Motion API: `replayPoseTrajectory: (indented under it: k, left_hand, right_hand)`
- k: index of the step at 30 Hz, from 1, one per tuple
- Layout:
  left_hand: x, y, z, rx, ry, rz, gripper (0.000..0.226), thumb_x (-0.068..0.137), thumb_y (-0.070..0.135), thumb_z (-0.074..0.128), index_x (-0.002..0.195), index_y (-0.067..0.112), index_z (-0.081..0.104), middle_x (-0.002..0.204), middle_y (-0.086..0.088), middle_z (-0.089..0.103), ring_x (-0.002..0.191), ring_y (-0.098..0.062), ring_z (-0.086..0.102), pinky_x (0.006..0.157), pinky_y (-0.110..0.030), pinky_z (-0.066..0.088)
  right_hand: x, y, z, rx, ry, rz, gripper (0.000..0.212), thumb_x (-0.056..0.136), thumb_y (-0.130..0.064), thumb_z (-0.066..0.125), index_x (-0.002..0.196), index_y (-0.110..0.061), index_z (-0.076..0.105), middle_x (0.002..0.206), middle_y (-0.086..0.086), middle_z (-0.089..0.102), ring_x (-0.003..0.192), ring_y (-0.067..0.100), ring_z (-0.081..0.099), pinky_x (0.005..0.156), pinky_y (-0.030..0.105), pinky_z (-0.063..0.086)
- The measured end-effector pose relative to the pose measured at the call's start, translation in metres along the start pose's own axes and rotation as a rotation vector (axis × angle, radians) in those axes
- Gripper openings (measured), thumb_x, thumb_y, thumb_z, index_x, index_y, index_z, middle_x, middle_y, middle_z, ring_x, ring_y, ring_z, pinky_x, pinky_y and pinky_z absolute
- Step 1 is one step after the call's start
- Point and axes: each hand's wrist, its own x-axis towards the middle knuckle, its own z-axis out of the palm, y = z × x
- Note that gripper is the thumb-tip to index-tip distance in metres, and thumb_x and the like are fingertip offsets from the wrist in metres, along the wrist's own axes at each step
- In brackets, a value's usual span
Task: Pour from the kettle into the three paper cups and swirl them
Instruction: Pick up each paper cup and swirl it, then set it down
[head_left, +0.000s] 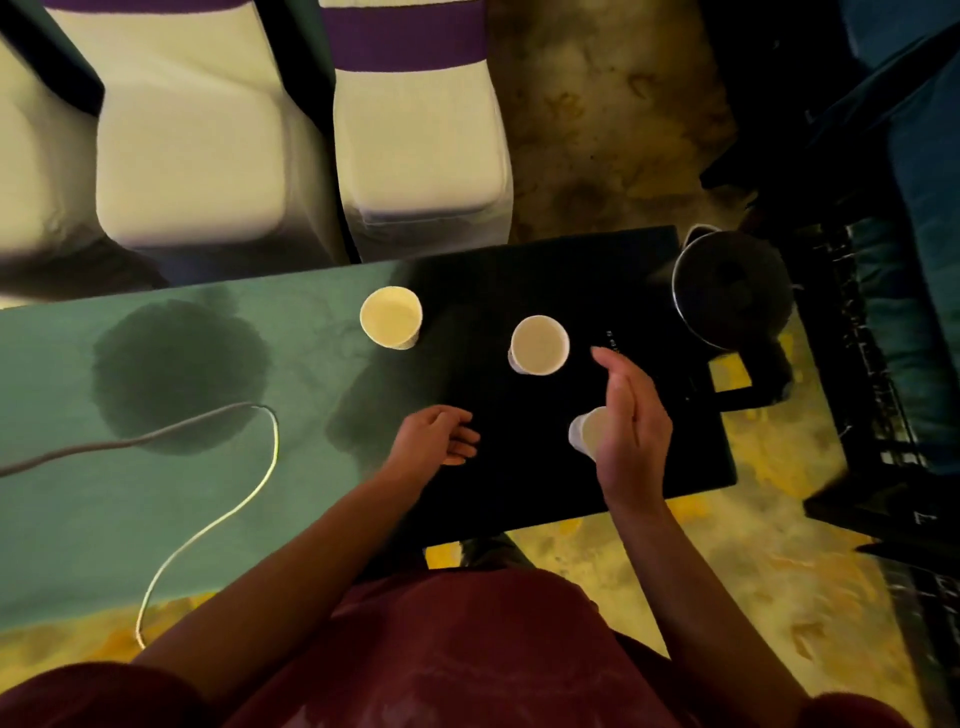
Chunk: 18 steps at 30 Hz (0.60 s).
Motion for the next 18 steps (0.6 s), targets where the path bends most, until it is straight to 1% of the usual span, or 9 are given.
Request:
replayPoseTrajectory:
  k: [2, 4, 6, 7, 9, 11, 13, 15, 18]
  left_hand:
    - [-0.002, -0.006, 0.024, 0.046, -0.058, -0.024, 0.025, 0.103, 0.014, 0.04, 0.104, 0.009, 0.065, 0.082, -0.009, 0.071, 0.063, -0.02, 0.066, 0.058, -0.027, 0.054]
    - [-0.006, -0.01, 0.047, 0.09, -0.096, -0.049, 0.027, 0.104, 0.016, 0.038, 0.111, 0.007, 0.063, 0.083, -0.008, 0.07, 0.064, -0.02, 0.065, 0.059, -0.027, 0.054]
    - [-0.01, -0.013, 0.064, 0.117, -0.112, -0.059, 0.029, 0.105, 0.018, 0.037, 0.118, 0.007, 0.061, 0.084, -0.007, 0.069, 0.064, -0.019, 0.065, 0.06, -0.027, 0.053]
    - [-0.012, -0.013, 0.075, 0.136, -0.12, -0.053, 0.03, 0.106, 0.019, 0.037, 0.121, 0.008, 0.06, 0.086, -0.007, 0.068, 0.065, -0.02, 0.065, 0.06, -0.027, 0.053]
    - [-0.011, -0.014, 0.09, 0.16, -0.124, -0.047, 0.031, 0.107, 0.019, 0.035, 0.127, 0.011, 0.057, 0.091, -0.009, 0.068, 0.066, -0.02, 0.065, 0.06, -0.028, 0.054]
    - [-0.013, -0.015, 0.103, 0.18, -0.12, -0.043, 0.033, 0.107, 0.017, 0.034, 0.132, 0.013, 0.055, 0.094, -0.01, 0.068, 0.067, -0.021, 0.067, 0.061, -0.03, 0.055]
    - [-0.017, -0.014, 0.112, 0.195, -0.11, -0.042, 0.036, 0.106, 0.013, 0.033, 0.135, 0.015, 0.053, 0.097, -0.01, 0.068, 0.069, -0.023, 0.067, 0.065, -0.033, 0.056]
    - [-0.019, -0.012, 0.12, 0.226, -0.108, -0.032, 0.038, 0.105, 0.011, 0.033, 0.136, 0.017, 0.053, 0.103, -0.012, 0.067, 0.071, -0.024, 0.067, 0.069, -0.035, 0.056]
    - [-0.021, -0.009, 0.129, 0.261, -0.103, -0.023, 0.038, 0.105, 0.011, 0.033, 0.135, 0.018, 0.055, 0.107, -0.013, 0.067, 0.076, -0.026, 0.068, 0.079, -0.04, 0.058]
  right_hand:
    - [-0.007, 0.023, -0.018, -0.031, 0.016, 0.078, 0.041, 0.105, -0.028, 0.036, 0.137, -0.015, 0.059, 0.137, 0.0, 0.061, 0.126, 0.007, 0.055, 0.103, 0.025, 0.045]
    - [-0.014, 0.05, -0.031, -0.079, 0.007, 0.147, 0.048, 0.103, -0.039, 0.035, 0.141, -0.018, 0.055, 0.142, 0.002, 0.057, 0.128, 0.013, 0.054, 0.105, 0.034, 0.046]
    - [-0.022, 0.075, -0.033, -0.11, -0.026, 0.184, 0.054, 0.101, -0.045, 0.035, 0.143, -0.017, 0.053, 0.146, 0.004, 0.055, 0.132, 0.019, 0.052, 0.108, 0.045, 0.045]
    - [-0.024, 0.086, -0.036, -0.104, -0.039, 0.198, 0.056, 0.1, -0.046, 0.035, 0.144, -0.016, 0.052, 0.146, 0.005, 0.055, 0.134, 0.02, 0.051, 0.109, 0.048, 0.044]
    - [-0.025, 0.1, -0.037, -0.101, -0.074, 0.221, 0.061, 0.099, -0.05, 0.035, 0.144, -0.013, 0.052, 0.145, 0.007, 0.057, 0.133, 0.023, 0.052, 0.109, 0.05, 0.044]
    - [-0.024, 0.109, -0.039, -0.114, -0.12, 0.254, 0.064, 0.098, -0.051, 0.034, 0.142, -0.01, 0.054, 0.142, 0.01, 0.059, 0.131, 0.027, 0.054, 0.108, 0.046, 0.045]
    - [-0.022, 0.112, -0.039, -0.129, -0.158, 0.25, 0.058, 0.1, -0.046, 0.037, 0.141, -0.01, 0.055, 0.141, 0.011, 0.06, 0.13, 0.029, 0.055, 0.106, 0.039, 0.044]
    - [-0.02, 0.113, -0.04, -0.135, -0.193, 0.221, 0.053, 0.101, -0.042, 0.037, 0.142, -0.012, 0.055, 0.141, 0.008, 0.06, 0.129, 0.026, 0.055, 0.104, 0.036, 0.044]
    - [-0.014, 0.113, -0.041, -0.145, -0.219, 0.206, 0.05, 0.102, -0.042, 0.036, 0.141, -0.017, 0.057, 0.139, 0.005, 0.062, 0.126, 0.022, 0.057, 0.099, 0.031, 0.044]
